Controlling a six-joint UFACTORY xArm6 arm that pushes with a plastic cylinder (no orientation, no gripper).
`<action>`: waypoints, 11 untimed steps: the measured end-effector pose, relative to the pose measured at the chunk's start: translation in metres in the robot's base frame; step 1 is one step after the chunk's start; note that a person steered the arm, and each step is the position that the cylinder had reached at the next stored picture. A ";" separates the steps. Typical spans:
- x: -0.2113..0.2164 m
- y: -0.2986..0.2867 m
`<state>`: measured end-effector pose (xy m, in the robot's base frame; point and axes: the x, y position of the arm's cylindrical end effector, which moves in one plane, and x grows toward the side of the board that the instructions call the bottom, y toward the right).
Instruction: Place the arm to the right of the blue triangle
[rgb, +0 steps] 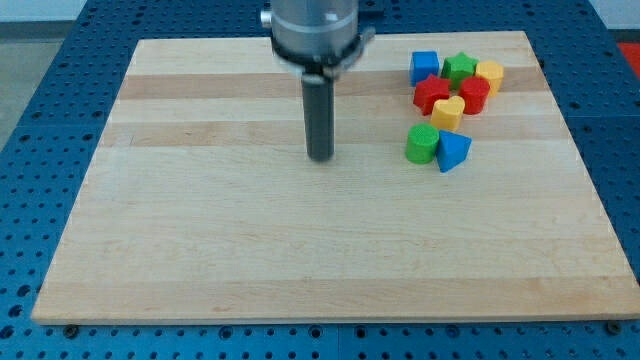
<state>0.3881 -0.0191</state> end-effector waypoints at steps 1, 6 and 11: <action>-0.027 -0.001; 0.145 0.075; 0.098 0.270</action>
<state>0.4862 0.2508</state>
